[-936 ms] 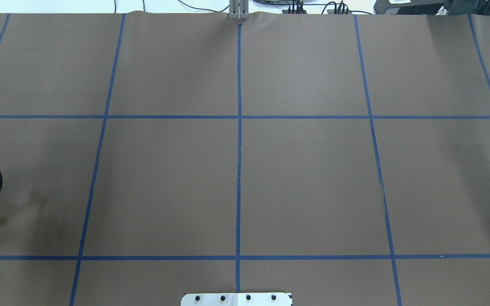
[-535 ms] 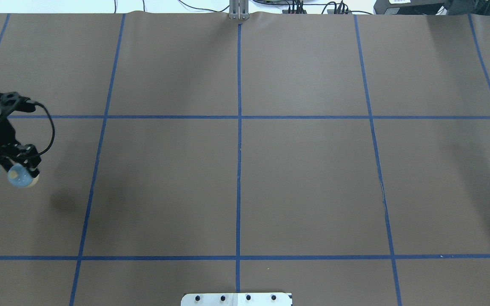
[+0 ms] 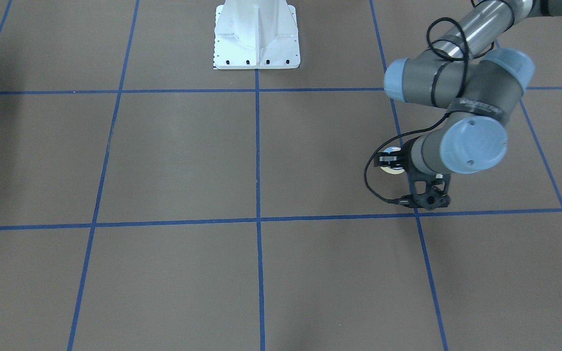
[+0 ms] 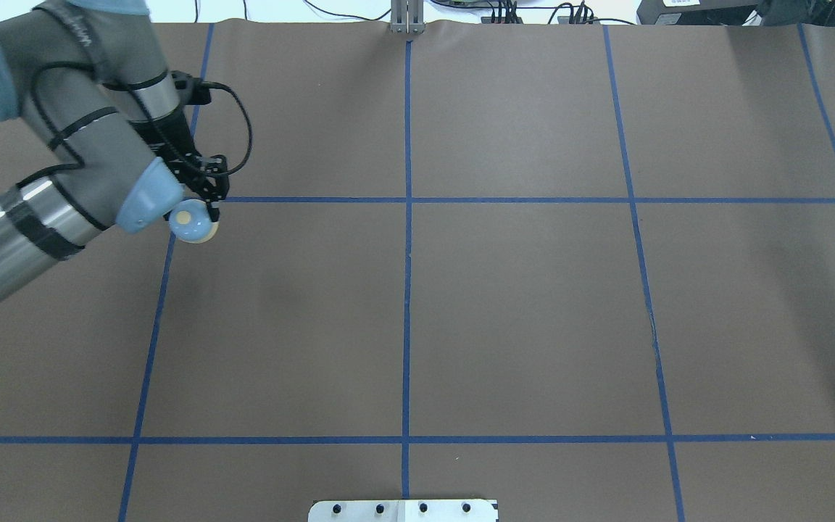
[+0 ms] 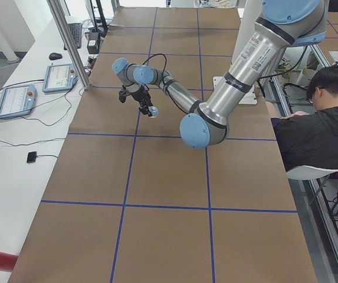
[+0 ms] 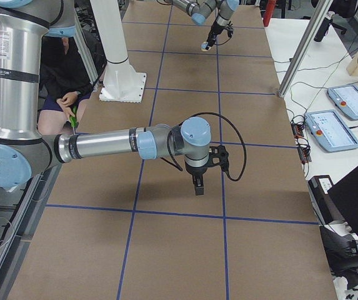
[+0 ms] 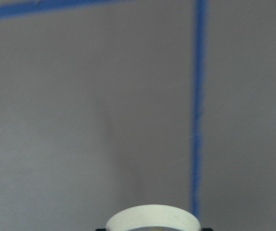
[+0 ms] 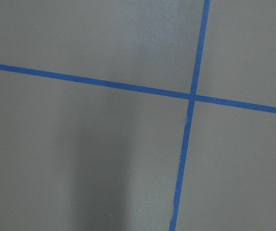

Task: Place and press bell with both arms
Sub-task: 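Carry the bell with the left gripper toward the table centre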

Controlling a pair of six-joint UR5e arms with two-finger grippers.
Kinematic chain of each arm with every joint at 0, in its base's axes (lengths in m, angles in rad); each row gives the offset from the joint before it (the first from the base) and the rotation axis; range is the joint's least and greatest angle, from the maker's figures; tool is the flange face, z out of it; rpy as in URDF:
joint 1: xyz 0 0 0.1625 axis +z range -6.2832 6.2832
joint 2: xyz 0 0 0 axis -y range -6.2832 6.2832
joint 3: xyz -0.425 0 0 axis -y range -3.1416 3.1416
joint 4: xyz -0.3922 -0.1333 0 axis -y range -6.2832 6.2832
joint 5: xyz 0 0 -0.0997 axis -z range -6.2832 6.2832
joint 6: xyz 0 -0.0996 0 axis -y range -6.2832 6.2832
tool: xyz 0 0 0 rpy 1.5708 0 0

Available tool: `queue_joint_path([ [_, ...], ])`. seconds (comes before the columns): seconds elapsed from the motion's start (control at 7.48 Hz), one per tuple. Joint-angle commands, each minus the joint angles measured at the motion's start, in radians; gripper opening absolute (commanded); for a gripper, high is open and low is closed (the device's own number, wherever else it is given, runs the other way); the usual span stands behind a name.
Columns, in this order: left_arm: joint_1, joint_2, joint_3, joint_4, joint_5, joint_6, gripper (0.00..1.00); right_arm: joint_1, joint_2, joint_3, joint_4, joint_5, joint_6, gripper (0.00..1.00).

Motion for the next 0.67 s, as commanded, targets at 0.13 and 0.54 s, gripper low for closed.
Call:
queue_joint_path([
  [0.13,0.094,-0.338,0.378,-0.171,-0.001,-0.249,0.43,0.0,0.0,0.001,0.0,0.002,0.0,1.0],
  [0.54,0.146,-0.446,0.61,-0.423,0.006,-0.397,0.44,0.0,0.0,0.001,-0.001,0.002,0.002,1.0],
])
